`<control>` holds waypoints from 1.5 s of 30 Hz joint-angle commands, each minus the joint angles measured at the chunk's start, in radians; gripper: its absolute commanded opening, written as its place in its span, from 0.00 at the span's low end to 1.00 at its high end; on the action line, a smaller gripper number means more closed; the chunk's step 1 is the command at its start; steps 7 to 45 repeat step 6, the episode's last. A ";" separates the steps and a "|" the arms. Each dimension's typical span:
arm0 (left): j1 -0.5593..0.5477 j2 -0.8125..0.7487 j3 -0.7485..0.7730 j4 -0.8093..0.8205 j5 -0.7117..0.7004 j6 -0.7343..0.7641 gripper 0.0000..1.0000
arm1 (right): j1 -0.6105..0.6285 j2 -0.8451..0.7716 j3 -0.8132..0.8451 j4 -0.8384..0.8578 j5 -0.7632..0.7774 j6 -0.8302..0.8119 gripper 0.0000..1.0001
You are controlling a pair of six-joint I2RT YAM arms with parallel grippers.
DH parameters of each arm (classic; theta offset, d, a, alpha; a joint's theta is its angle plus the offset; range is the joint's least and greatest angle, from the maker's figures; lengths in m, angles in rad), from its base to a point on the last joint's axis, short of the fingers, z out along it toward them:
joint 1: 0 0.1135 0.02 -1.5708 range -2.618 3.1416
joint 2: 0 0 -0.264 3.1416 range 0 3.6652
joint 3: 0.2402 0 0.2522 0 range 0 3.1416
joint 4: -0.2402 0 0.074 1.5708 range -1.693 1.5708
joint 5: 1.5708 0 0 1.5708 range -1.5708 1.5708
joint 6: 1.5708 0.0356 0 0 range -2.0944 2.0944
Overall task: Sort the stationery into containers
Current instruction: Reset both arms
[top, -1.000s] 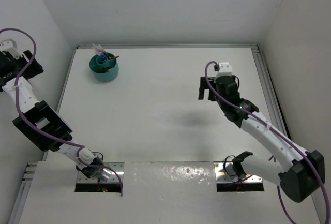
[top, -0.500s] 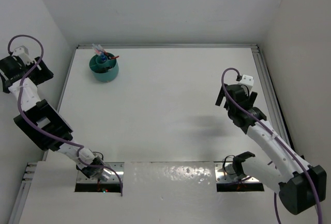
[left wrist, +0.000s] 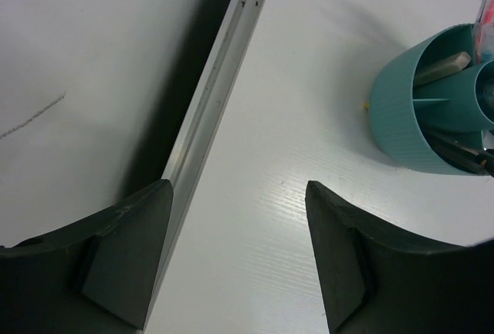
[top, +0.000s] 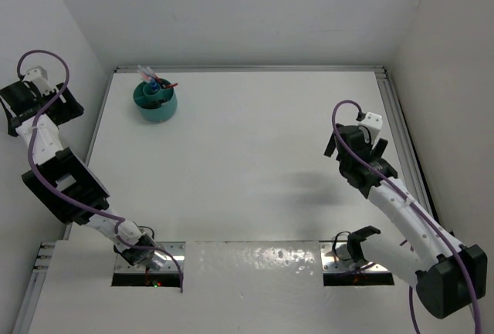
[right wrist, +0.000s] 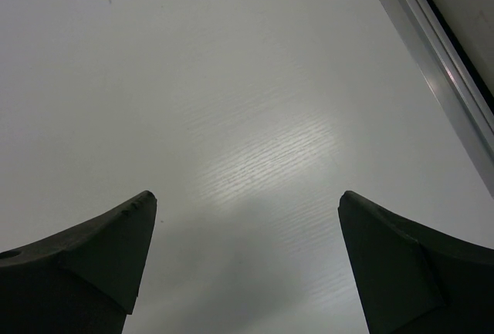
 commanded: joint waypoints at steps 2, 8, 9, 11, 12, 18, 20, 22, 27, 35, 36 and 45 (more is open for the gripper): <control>-0.002 -0.041 0.007 0.010 0.015 -0.012 0.67 | -0.003 -0.003 0.049 0.012 0.036 0.017 0.99; -0.005 -0.036 0.007 0.011 0.022 -0.015 0.67 | 0.006 -0.005 0.071 -0.005 0.038 0.019 0.99; -0.005 -0.036 0.007 0.011 0.022 -0.015 0.67 | 0.006 -0.005 0.071 -0.005 0.038 0.019 0.99; -0.005 -0.036 0.007 0.011 0.022 -0.015 0.67 | 0.006 -0.005 0.071 -0.005 0.038 0.019 0.99; -0.005 -0.036 0.007 0.011 0.022 -0.015 0.67 | 0.006 -0.005 0.071 -0.005 0.038 0.019 0.99; -0.005 -0.036 0.007 0.011 0.022 -0.015 0.67 | 0.006 -0.005 0.071 -0.005 0.038 0.019 0.99; -0.005 -0.036 0.007 0.011 0.022 -0.015 0.67 | 0.006 -0.005 0.071 -0.005 0.038 0.019 0.99; -0.005 -0.036 0.007 0.011 0.022 -0.015 0.67 | 0.006 -0.005 0.071 -0.005 0.038 0.019 0.99; -0.005 -0.036 0.007 0.011 0.022 -0.015 0.67 | 0.006 -0.005 0.071 -0.005 0.038 0.019 0.99; -0.005 -0.036 0.007 0.011 0.022 -0.015 0.67 | 0.006 -0.005 0.071 -0.005 0.038 0.019 0.99; -0.005 -0.036 0.007 0.011 0.022 -0.015 0.67 | 0.006 -0.005 0.071 -0.005 0.038 0.019 0.99; -0.005 -0.036 0.007 0.011 0.022 -0.015 0.67 | 0.006 -0.005 0.071 -0.005 0.038 0.019 0.99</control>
